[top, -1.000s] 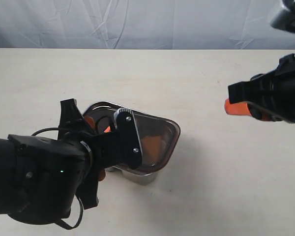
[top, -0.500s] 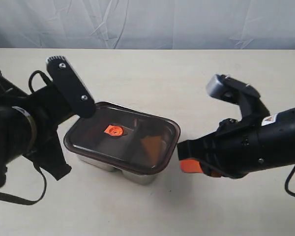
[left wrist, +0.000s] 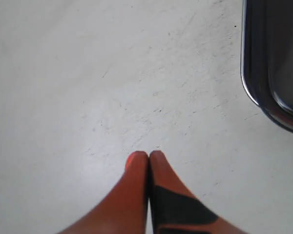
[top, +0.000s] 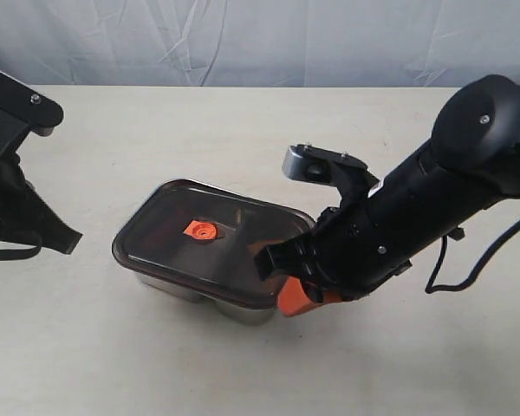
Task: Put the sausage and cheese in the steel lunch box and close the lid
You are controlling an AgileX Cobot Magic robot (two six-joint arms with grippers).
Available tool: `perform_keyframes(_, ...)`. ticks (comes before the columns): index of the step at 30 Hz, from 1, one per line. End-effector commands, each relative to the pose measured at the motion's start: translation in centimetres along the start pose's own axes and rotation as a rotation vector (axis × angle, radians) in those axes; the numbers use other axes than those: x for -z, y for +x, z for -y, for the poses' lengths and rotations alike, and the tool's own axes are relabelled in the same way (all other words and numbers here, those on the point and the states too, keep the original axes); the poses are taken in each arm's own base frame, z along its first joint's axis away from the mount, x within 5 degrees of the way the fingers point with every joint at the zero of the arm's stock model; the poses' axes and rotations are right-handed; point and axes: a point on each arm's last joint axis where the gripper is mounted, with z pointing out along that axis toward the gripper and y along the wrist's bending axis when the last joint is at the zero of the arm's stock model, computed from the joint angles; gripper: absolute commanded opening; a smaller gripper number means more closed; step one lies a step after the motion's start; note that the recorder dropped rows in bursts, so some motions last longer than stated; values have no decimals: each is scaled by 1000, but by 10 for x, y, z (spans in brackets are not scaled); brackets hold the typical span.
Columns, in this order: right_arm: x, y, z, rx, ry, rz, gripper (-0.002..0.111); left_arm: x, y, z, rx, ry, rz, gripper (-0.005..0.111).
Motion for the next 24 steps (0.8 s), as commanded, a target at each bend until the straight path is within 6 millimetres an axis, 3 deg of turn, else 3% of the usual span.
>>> perform_keyframes(1,-8,2,2,13,5,-71,0,1,-2,-3,28,13,15,0)
perform_keyframes(15,-31,-6,16,-23,45,-85,0,1,-2,-3,30,16,17,0)
perform_keyframes(24,-32,-9,16,-26,50,-62,0,1,-2,-2,31,20,20,0)
